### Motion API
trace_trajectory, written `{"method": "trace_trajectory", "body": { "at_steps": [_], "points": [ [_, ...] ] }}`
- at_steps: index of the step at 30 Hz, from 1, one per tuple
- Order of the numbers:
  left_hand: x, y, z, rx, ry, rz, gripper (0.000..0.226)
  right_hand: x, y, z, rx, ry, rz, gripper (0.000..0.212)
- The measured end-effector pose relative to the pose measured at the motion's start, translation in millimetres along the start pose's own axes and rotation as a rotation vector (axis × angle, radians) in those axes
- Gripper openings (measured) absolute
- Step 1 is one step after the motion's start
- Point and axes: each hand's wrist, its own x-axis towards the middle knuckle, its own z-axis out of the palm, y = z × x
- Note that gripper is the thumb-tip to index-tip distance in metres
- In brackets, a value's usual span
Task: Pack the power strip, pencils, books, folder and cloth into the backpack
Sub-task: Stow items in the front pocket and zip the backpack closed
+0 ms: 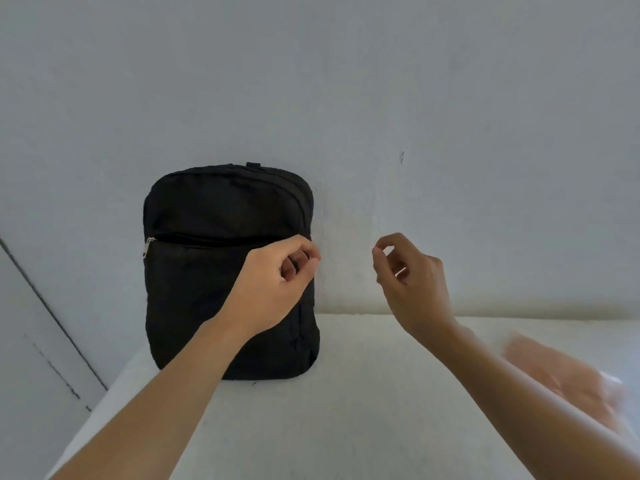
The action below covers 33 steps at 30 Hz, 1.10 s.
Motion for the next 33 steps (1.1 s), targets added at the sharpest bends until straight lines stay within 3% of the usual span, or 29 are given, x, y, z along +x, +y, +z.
{"method": "trace_trajectory", "body": {
  "at_steps": [11,15,17,20,23,26,29,33],
  "points": [
    [-14.2,41.7,243.4,-0.223,-0.364,-0.440,0.003,-82.2,202.9,-167.0,-0.450,-0.112,0.542,0.010],
    [-3.9,54.3,319.7,-0.293,-0.410,-0.587,0.008,-99.0,252.8,-204.8,-0.530,-0.237,0.730,0.029],
    [2.5,66.9,359.8,-0.283,-0.411,-0.617,0.018,-105.1,269.5,-221.9,-0.618,-0.303,0.733,0.039],
    [10.0,82.5,398.6,-0.198,-0.480,-0.624,0.043,-106.9,282.3,-235.3,-0.692,-0.353,0.674,0.060],
    [9.9,92.1,421.0,-0.068,-0.607,-0.604,0.068,-103.2,294.1,-253.7,-0.804,-0.493,0.728,0.091],
    [5.1,88.7,424.9,0.052,-0.641,-0.572,0.071,-97.8,302.2,-268.4,-0.809,-0.611,0.850,0.109],
    [3.9,82.5,418.1,0.028,-0.650,-0.653,0.071,-92.2,307.0,-263.6,-0.565,-0.621,0.951,0.099],
    [0.6,73.8,398.9,-0.060,-0.624,-0.768,0.046,-91.0,309.3,-239.2,-0.453,-0.582,0.759,0.077]
  ]
}}
